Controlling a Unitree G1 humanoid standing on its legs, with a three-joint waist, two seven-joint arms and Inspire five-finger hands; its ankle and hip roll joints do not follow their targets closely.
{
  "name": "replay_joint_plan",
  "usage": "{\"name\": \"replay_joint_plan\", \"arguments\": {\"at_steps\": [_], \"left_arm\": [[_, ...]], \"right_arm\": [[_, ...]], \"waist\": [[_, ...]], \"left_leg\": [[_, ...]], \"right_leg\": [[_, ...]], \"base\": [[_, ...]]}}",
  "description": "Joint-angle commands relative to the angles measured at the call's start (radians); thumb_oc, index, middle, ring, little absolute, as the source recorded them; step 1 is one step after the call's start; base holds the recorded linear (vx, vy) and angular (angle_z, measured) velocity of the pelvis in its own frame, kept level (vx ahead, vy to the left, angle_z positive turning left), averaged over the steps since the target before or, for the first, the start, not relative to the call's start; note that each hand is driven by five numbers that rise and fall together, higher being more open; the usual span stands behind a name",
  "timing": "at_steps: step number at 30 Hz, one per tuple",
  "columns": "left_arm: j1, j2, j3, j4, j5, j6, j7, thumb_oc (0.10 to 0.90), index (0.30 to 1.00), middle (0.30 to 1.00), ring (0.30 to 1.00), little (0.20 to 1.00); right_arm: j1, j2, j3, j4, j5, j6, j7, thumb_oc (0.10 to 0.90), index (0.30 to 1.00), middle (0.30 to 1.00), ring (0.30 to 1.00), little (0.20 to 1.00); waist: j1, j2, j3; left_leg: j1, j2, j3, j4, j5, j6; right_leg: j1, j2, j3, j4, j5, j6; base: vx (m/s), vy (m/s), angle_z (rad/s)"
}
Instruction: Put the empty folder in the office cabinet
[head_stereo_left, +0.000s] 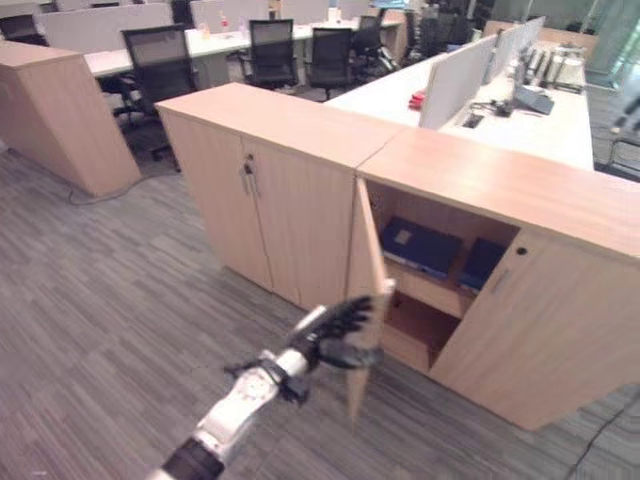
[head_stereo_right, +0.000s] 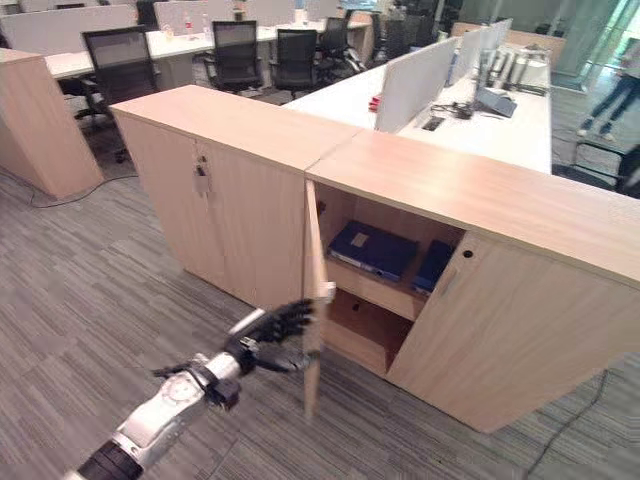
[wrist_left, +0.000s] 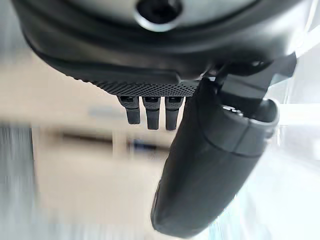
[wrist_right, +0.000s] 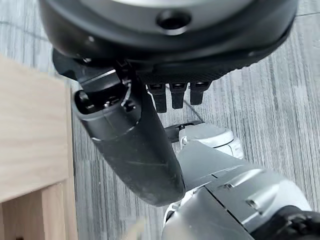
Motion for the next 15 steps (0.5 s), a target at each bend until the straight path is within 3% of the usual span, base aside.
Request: {"name": "replay_joint_plan", "arguments": {"at_steps": [1,2,6,9,11,15], "left_arm": [[-0.172,-0.079,0.088,-0.124,-0.102,-0.101,-0.087,0.8,0.9,0.9,0.9,0.9],[-0.122,-0.068,0.094,-0.123,-0.188,-0.078,-0.112,0.8,0.9,0.9,0.9,0.9],[-0.039,-0.096,0.113,-0.065,-0.294,-0.052,-0.109,0.8,0.9,0.9,0.9,0.9],[0.028,-0.083,0.144,-0.062,-0.305,-0.05,-0.093,0.8,0.9,0.9,0.9,0.9],[0.077,-0.071,0.182,-0.047,-0.267,-0.053,-0.089,0.8,0.9,0.9,0.9,0.9],[0.135,-0.044,0.253,0.101,0.039,-0.096,-0.054,0.8,0.9,0.9,0.9,0.9]], "right_arm": [[-0.054,0.034,0.047,0.067,0.01,-0.004,0.018,0.8,0.9,0.9,0.9,0.9],[-0.053,0.038,0.061,0.07,-0.015,0.002,0.025,0.8,0.9,0.9,0.9,0.9],[-0.058,0.042,0.071,0.067,-0.023,0.005,0.033,0.8,0.9,0.9,0.9,0.9],[-0.063,0.043,0.075,0.065,-0.026,0.002,0.031,0.8,0.9,0.9,0.9,0.9],[-0.063,0.046,0.076,0.066,-0.026,-0.001,0.034,0.8,0.9,0.9,0.9,0.9],[-0.062,0.046,0.061,0.065,-0.014,-0.011,0.034,0.8,0.9,0.9,0.9,0.9]], "waist": [[-0.019,0.015,-0.028],[-0.016,0.016,-0.027],[-0.014,0.016,-0.029],[-0.009,0.019,-0.027],[-0.005,0.021,-0.026],[-0.002,0.029,-0.021]], "left_leg": [[0.016,0.067,-0.12,-0.002,-0.099,-0.045],[0.02,0.071,-0.117,-0.002,-0.101,-0.048],[0.018,0.075,-0.113,-0.002,-0.096,-0.051],[0.014,0.079,-0.117,-0.002,-0.092,-0.053],[0.014,0.085,-0.113,-0.002,-0.09,-0.058],[0.012,0.113,-0.114,-0.002,-0.078,-0.076]], "right_leg": [[0.044,0.005,-0.023,-0.031,0.007,0.035],[0.051,0.008,-0.028,-0.034,0.001,0.033],[0.051,0.011,-0.029,-0.04,-0.001,0.029],[0.054,0.018,-0.032,-0.047,-0.006,0.023],[0.056,0.023,-0.033,-0.052,-0.011,0.019],[0.061,0.046,-0.027,-0.049,-0.039,0.001]], "base": [[-0.01,-0.052,-0.31],[-0.01,-0.036,-0.25],[-0.02,-0.036,-0.15],[-0.01,-0.045,0.0],[0.0,-0.063,0.07],[-0.01,-0.107,0.02]]}}
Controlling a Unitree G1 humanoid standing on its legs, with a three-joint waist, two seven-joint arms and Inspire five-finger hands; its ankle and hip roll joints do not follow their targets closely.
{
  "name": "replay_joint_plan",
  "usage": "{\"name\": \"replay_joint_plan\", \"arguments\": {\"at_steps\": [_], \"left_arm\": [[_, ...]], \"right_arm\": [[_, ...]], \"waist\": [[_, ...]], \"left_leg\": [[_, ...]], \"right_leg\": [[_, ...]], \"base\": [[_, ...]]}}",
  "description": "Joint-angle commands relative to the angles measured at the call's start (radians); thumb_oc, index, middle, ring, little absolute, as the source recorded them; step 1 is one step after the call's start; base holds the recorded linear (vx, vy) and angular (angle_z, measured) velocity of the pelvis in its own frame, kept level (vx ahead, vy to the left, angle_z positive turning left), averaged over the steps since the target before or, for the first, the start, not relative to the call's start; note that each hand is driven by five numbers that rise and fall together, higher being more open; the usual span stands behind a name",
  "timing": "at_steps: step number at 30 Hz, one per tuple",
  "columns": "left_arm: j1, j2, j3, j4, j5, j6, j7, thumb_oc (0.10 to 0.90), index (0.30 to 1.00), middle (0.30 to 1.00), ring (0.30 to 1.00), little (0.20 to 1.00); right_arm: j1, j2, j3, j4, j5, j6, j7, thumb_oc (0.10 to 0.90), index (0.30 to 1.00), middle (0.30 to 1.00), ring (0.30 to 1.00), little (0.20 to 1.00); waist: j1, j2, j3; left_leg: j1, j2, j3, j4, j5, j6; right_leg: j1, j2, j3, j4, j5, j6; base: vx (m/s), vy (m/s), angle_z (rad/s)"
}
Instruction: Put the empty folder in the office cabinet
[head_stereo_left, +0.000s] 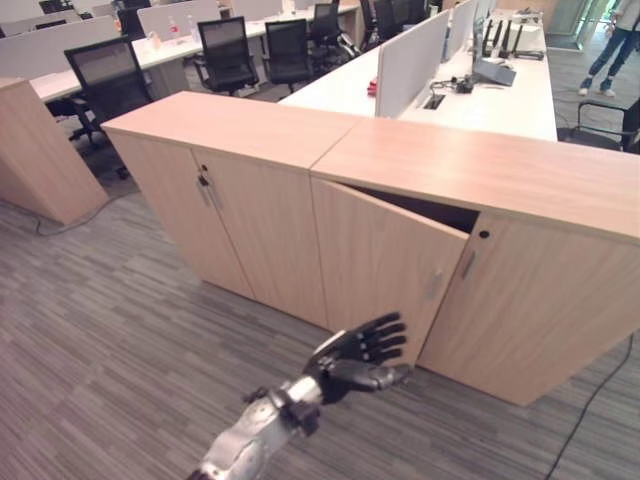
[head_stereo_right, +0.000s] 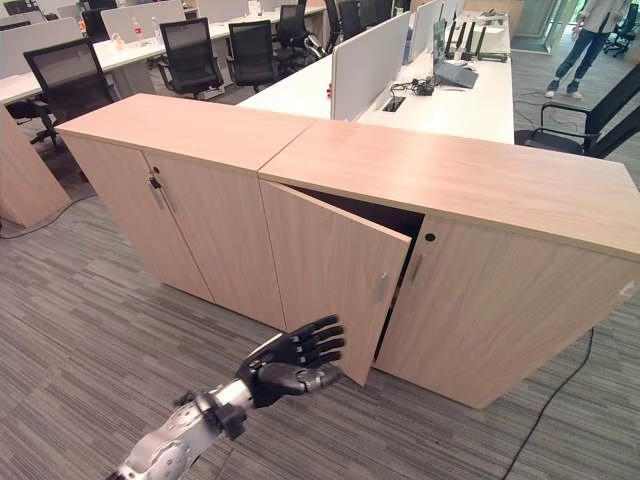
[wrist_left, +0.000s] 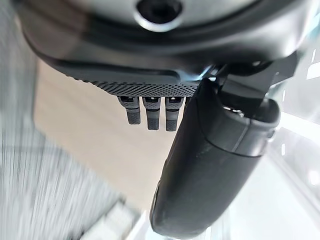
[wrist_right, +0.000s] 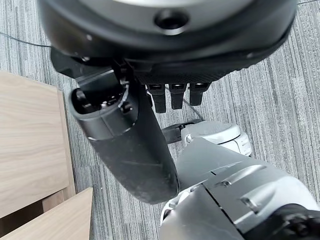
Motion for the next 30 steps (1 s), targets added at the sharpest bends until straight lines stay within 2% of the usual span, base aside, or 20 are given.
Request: {"name": "replay_joint_plan", "arguments": {"at_steps": [1,2,4,6,10,12,14,16,17,20,21,22,23,24,26,27,30], "left_arm": [[-0.072,-0.008,0.044,-0.013,0.202,-0.099,0.009,0.8,0.9,0.9,0.9,0.9],[-0.059,-0.05,0.074,0.185,0.305,-0.113,0.052,0.8,0.9,0.9,0.9,0.9],[-0.072,-0.077,0.08,0.33,0.428,-0.126,0.085,0.8,0.9,0.9,0.9,0.9],[-0.092,-0.144,0.132,0.698,0.586,-0.151,0.173,0.8,0.9,0.9,0.9,0.9],[-0.13,-0.203,0.181,1.115,0.636,-0.136,0.205,0.8,0.9,0.9,0.9,0.9],[-0.119,-0.201,0.229,1.23,0.63,-0.121,0.203,0.8,0.9,0.9,0.9,0.9],[-0.113,-0.195,0.254,1.258,0.629,-0.121,0.21,0.8,0.9,0.9,0.9,0.9],[-0.11,-0.189,0.306,1.255,0.568,-0.124,0.221,0.8,0.9,0.9,0.9,0.9],[-0.109,-0.19,0.311,1.253,0.56,-0.123,0.224,0.8,0.9,0.9,0.9,0.9],[-0.101,-0.193,0.34,1.259,0.511,-0.123,0.22,0.8,0.9,0.9,0.9,0.9],[-0.102,-0.192,0.34,1.259,0.511,-0.123,0.22,0.8,0.9,0.9,0.9,0.9],[-0.095,-0.194,0.348,1.27,0.492,-0.124,0.22,0.8,0.9,0.9,0.9,0.9],[-0.095,-0.194,0.348,1.27,0.492,-0.124,0.22,0.8,0.9,0.9,0.9,0.9],[-0.088,-0.201,0.355,1.279,0.481,-0.126,0.215,0.8,0.9,0.9,0.9,0.9],[-0.083,-0.207,0.359,1.29,0.476,-0.123,0.21,0.8,0.9,0.9,0.9,0.9],[-0.059,-0.211,0.367,1.325,0.483,-0.114,0.199,0.8,0.9,0.9,0.9,0.9],[-0.039,-0.221,0.368,1.352,0.512,-0.115,0.202,0.8,0.9,0.9,0.9,0.9]], "right_arm": [[-0.06,0.062,0.014,0.07,-0.004,-0.012,0.03,0.8,0.9,0.9,0.9,0.9],[-0.06,0.06,0.011,0.071,0.003,-0.018,0.027,0.8,0.9,0.9,0.9,0.9],[-0.06,0.058,0.008,0.069,0.016,-0.025,0.022,0.8,0.9,0.9,0.9,0.9],[-0.053,0.044,-0.001,0.081,0.024,-0.049,0.004,0.8,0.9,0.9,0.9,0.9],[-0.058,0.019,0.029,0.109,-0.002,-0.057,-0.002,0.8,0.9,0.9,0.9,0.9],[-0.057,0.005,0.047,0.115,-0.02,-0.055,0.004,0.8,0.9,0.9,0.9,0.9],[-0.056,-0.001,0.051,0.118,-0.028,-0.054,0.007,0.8,0.9,0.9,0.9,0.9],[-0.058,-0.02,0.061,0.123,-0.036,-0.055,-0.001,0.8,0.9,0.9,0.9,0.9],[-0.062,-0.026,0.068,0.121,-0.045,-0.055,-0.003,0.8,0.9,0.9,0.9,0.9],[-0.072,-0.046,0.065,0.12,-0.06,-0.058,-0.019,0.8,0.9,0.9,0.9,0.9],[-0.073,-0.046,0.064,0.12,-0.06,-0.058,-0.019,0.8,0.9,0.9,0.9,0.9],[-0.085,-0.056,0.062,0.117,-0.069,-0.056,-0.026,0.8,0.9,0.9,0.9,0.9],[-0.085,-0.056,0.062,0.117,-0.069,-0.056,-0.026,0.8,0.9,0.9,0.9,0.9],[-0.103,-0.05,0.069,0.112,-0.067,-0.059,-0.028,0.8,0.9,0.9,0.9,0.9],[-0.106,-0.042,0.072,0.113,-0.063,-0.058,-0.023,0.8,0.9,0.9,0.9,0.9],[-0.103,-0.031,0.062,0.117,-0.046,-0.054,-0.017,0.8,0.9,0.9,0.9,0.9],[-0.102,-0.024,0.013,0.116,0.034,-0.061,-0.021,0.8,0.9,0.9,0.9,0.9]], "waist": [[0.024,-0.026,-0.031],[0.017,-0.023,-0.028],[0.01,-0.018,-0.028],[-0.009,-0.013,-0.031],[-0.031,-0.006,-0.042],[-0.035,-0.008,-0.048],[-0.035,-0.013,-0.049],[-0.023,-0.024,-0.035],[-0.012,-0.029,-0.025],[0.012,-0.034,-0.013],[0.01,-0.035,-0.015],[0.029,-0.032,-0.006],[0.029,-0.032,-0.007],[0.041,-0.026,0.003],[0.04,-0.019,-0.001],[0.036,-0.007,-0.023],[0.025,0.002,-0.058]], "left_leg": [[-0.029,0.05,-0.126,-0.006,-0.073,-0.048],[-0.028,0.072,-0.122,-0.006,-0.063,-0.06],[-0.027,0.095,-0.121,-0.006,-0.054,-0.073],[-0.037,0.159,-0.116,-0.006,-0.017,-0.112],[-0.031,0.234,-0.09,-0.006,0.019,-0.153],[-0.019,0.265,-0.073,-0.006,0.039,-0.164],[-0.016,0.279,-0.064,0.005,0.048,-0.169],[-0.045,0.294,-0.075,0.112,0.03,-0.167],[-0.072,0.269,-0.106,0.137,0.034,-0.149],[-0.127,0.162,-0.249,0.14,-0.01,-0.117],[-0.13,0.16,-0.25,0.139,-0.008,-0.117],[-0.18,0.084,-0.342,0.155,-0.022,-0.103],[-0.18,0.084,-0.342,0.155,-0.022,-0.103],[-0.2,0.037,-0.414,0.157,-0.027,-0.097],[-0.183,0.037,-0.416,0.136,-0.027,-0.091],[-0.138,0.053,-0.388,0.071,-0.014,-0.081],[-0.092,0.059,-0.359,-0.006,0.003,-0.082]], "right_leg": [[0.003,-0.032,-0.028,0.02,-0.041,0.053],[-0.001,-0.019,-0.021,0.032,-0.062,0.04],[-0.003,0.001,-0.018,0.049,-0.086,0.026],[-0.017,0.066,0.007,0.067,-0.137,-0.016],[-0.024,0.144,0.036,0.069,-0.173,-0.055],[-0.018,0.177,0.054,0.066,-0.185,-0.076],[-0.012,0.192,0.061,0.064,-0.192,-0.085],[0.014,0.21,0.064,0.06,-0.219,-0.105],[0.003,0.207,0.063,0.06,-0.213,-0.114],[0.005,0.203,0.064,0.059,-0.212,-0.116],[0.003,0.203,0.063,0.058,-0.211,-0.116],[-0.002,0.206,0.075,0.06,-0.204,-0.117],[-0.002,0.206,0.074,0.06,-0.204,-0.117],[-0.01,0.213,0.097,0.064,-0.198,-0.115],[-0.007,0.22,0.107,0.062,-0.195,-0.113],[0.002,0.23,0.117,0.047,-0.19,-0.111],[0.012,0.234,0.123,0.007,-0.175,-0.103]], "base": [[0.0,-0.157,0.0],[-0.01,-0.162,0.0],[0.0,-0.253,-0.05],[0.0,-0.44,-0.15],[0.03,-0.337,-0.08],[0.07,-0.288,-0.33],[0.05,-0.191,-0.26],[0.02,-0.247,-0.31],[-0.04,-0.205,-0.17],[-0.03,-0.065,-0.23],[-0.01,-0.011,-0.19],[-0.01,0.006,-0.13],[0.0,0.0,0.0],[0.0,0.035,-0.09],[0.05,0.054,-0.26],[0.12,0.087,-0.42],[0.1,0.101,-0.37]]}}
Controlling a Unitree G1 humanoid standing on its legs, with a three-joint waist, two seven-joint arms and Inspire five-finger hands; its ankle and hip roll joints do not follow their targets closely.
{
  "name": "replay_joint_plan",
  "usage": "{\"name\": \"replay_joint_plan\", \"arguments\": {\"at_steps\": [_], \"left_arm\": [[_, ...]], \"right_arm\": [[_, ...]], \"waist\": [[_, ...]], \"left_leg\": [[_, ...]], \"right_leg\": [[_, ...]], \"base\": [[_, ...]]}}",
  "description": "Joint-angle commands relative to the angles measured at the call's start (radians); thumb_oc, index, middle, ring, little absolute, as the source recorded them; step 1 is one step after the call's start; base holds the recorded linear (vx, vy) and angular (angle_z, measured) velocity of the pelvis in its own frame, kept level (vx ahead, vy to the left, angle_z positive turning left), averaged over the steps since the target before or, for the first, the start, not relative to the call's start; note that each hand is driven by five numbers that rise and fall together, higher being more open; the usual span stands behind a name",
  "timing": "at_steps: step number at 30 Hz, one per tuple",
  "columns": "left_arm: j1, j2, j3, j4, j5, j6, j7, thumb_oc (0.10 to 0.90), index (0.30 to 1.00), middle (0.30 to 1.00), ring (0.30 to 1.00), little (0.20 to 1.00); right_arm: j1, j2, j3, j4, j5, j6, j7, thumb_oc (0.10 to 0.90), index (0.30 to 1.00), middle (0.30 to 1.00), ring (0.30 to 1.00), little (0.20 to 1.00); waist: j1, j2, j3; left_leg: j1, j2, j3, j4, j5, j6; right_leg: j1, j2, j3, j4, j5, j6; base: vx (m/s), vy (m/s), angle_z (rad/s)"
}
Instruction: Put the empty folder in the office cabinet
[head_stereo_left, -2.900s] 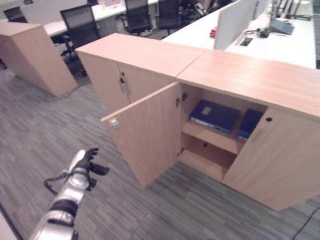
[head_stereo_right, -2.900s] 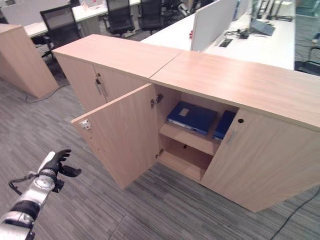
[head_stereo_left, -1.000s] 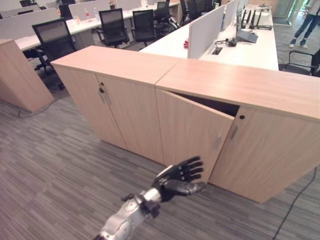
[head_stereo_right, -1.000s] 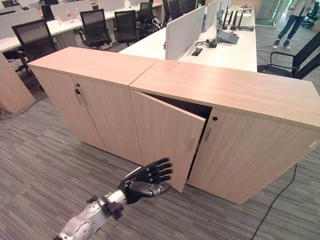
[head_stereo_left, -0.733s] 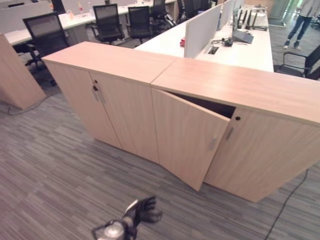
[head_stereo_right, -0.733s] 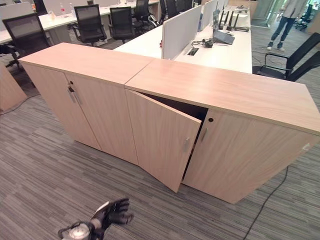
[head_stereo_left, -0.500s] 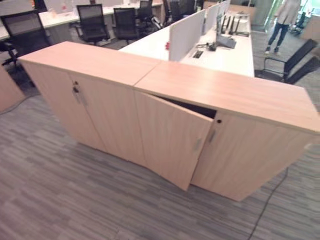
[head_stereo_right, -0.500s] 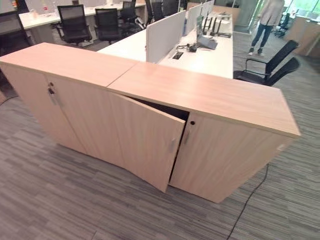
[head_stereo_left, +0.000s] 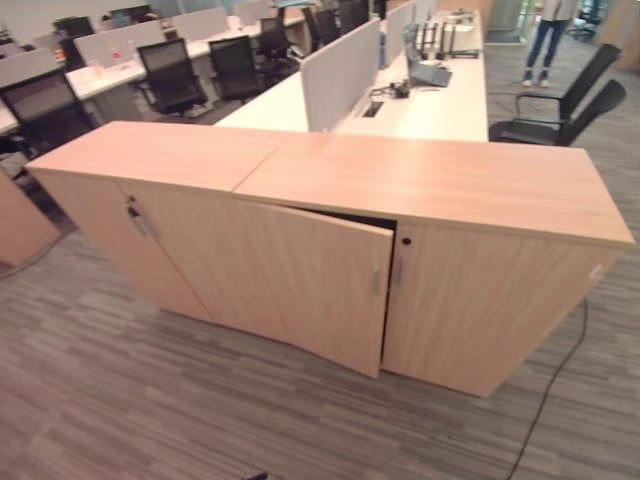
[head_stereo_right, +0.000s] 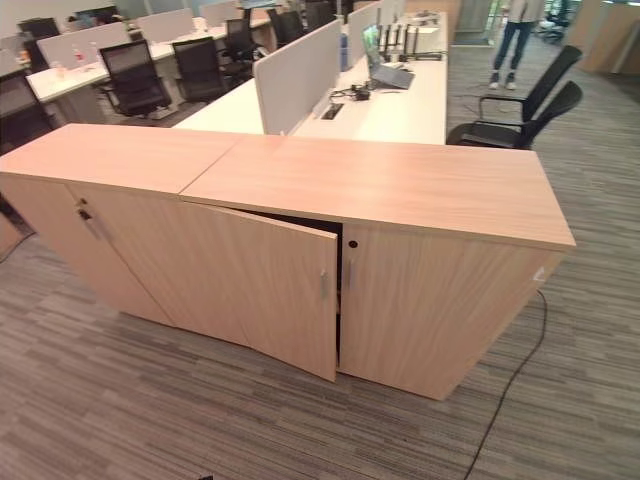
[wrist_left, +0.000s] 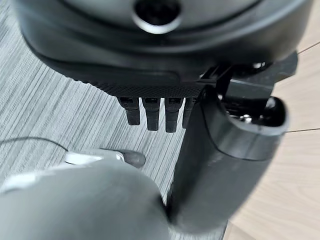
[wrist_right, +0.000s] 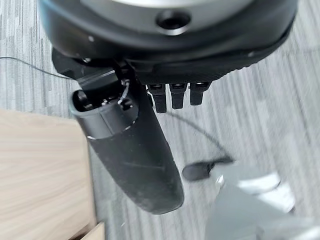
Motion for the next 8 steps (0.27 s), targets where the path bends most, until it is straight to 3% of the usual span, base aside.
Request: {"name": "replay_joint_plan", "arguments": {"at_steps": [1,5,8], "left_arm": [[0.006,0.018,-0.007,0.075,0.051,-0.01,0.016,0.8,0.9,0.9,0.9,0.9],[-0.011,0.026,-0.058,-0.006,0.122,-0.07,0.114,0.8,0.9,0.9,0.9,0.9],[-0.039,0.02,-0.074,-0.047,0.079,-0.076,0.124,0.8,0.9,0.9,0.9,0.9]], "right_arm": [[-0.054,0.033,-0.064,0.07,0.102,-0.017,-0.011,0.8,0.9,0.9,0.9,0.9],[-0.05,0.054,-0.097,0.096,0.18,-0.029,-0.027,0.8,0.9,0.9,0.9,0.9],[-0.055,0.064,-0.097,0.102,0.21,-0.036,-0.04,0.8,0.9,0.9,0.9,0.9]], "waist": [[0.002,-0.049,-0.044],[-0.001,-0.047,-0.055],[-0.006,-0.049,-0.06]], "left_leg": [[-0.001,-0.019,0.019,-0.025,-0.045,-0.01],[0.016,-0.029,0.024,-0.025,-0.06,-0.005],[0.029,-0.033,0.028,-0.025,-0.072,-0.003]], "right_leg": [[0.01,-0.008,-0.014,0.007,-0.092,0.089],[0.029,-0.02,-0.013,0.007,-0.093,0.098],[0.038,-0.026,-0.01,0.007,-0.093,0.105]], "base": [[0.05,0.095,-0.41],[0.04,0.084,-0.14],[0.02,0.063,0.05]]}}
